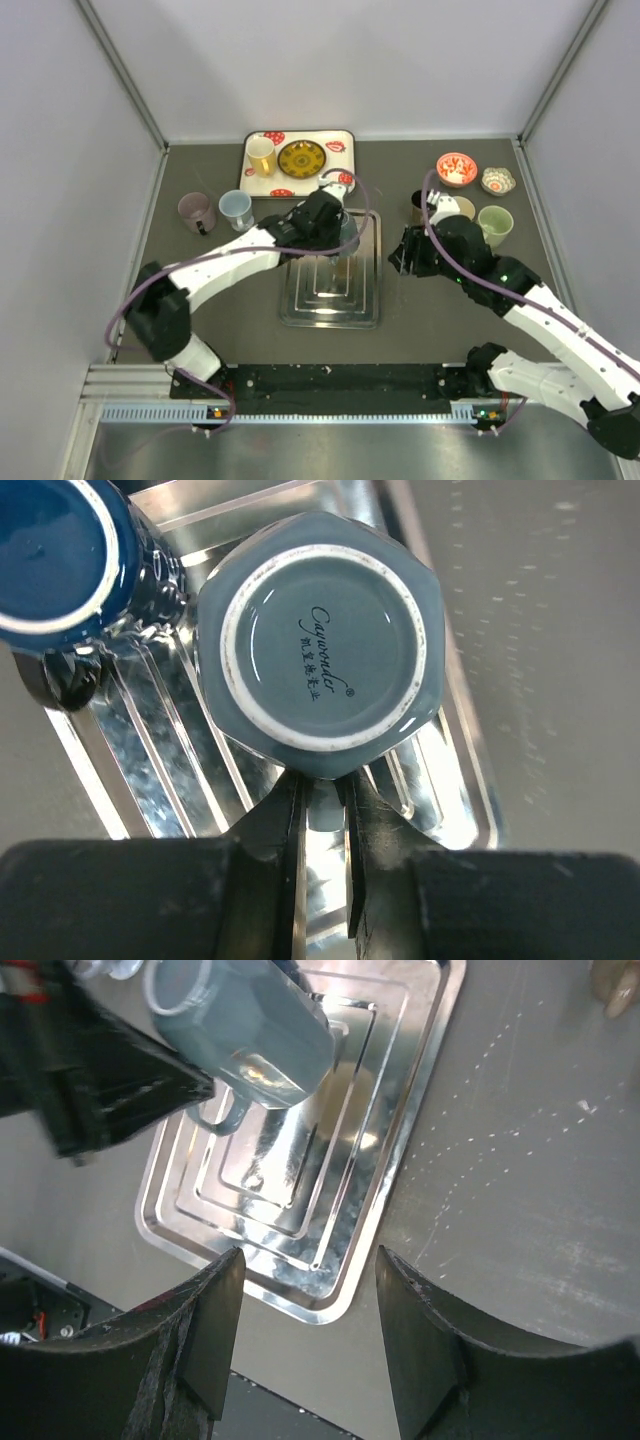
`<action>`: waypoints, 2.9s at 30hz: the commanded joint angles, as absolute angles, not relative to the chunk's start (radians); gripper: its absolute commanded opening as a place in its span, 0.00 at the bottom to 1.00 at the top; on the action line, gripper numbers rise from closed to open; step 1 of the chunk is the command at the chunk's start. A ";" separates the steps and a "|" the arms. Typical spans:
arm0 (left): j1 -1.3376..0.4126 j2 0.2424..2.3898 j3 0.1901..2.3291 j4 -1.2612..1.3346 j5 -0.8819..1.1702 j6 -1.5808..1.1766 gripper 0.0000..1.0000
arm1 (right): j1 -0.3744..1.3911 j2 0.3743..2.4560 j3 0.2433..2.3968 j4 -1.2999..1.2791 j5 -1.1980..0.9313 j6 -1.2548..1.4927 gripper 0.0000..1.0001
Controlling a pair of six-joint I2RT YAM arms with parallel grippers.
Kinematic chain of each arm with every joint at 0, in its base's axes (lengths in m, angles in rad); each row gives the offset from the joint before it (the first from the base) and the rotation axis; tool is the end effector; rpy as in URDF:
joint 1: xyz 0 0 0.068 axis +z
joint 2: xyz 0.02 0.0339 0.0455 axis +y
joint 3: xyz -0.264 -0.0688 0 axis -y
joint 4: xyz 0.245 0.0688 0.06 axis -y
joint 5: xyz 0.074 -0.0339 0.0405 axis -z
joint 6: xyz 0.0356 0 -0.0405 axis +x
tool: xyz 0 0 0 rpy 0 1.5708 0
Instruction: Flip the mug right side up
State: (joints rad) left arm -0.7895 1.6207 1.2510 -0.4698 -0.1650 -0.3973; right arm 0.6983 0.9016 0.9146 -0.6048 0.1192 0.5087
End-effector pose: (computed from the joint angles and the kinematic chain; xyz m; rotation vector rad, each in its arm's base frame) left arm 0.2550 -0.2488 0.2634 0.3971 2.3928 -0.3528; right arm 0.1492 0.1197 0.3227 -0.1394 2.2087 0.5601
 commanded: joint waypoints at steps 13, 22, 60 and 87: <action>-0.787 1.037 0.830 0.306 0.130 -0.852 0.00 | 0.706 0.609 0.493 0.073 -0.375 0.882 0.67; -0.787 0.954 0.735 0.492 0.232 -1.014 0.00 | 0.707 0.687 0.465 0.350 -0.425 0.989 0.68; -0.811 0.911 0.618 0.578 0.330 -1.100 0.00 | 0.706 0.951 0.520 0.911 -0.393 1.190 0.00; -0.730 0.683 0.683 -0.170 -0.242 -0.769 0.63 | 0.703 0.966 1.109 -0.865 0.436 0.431 0.00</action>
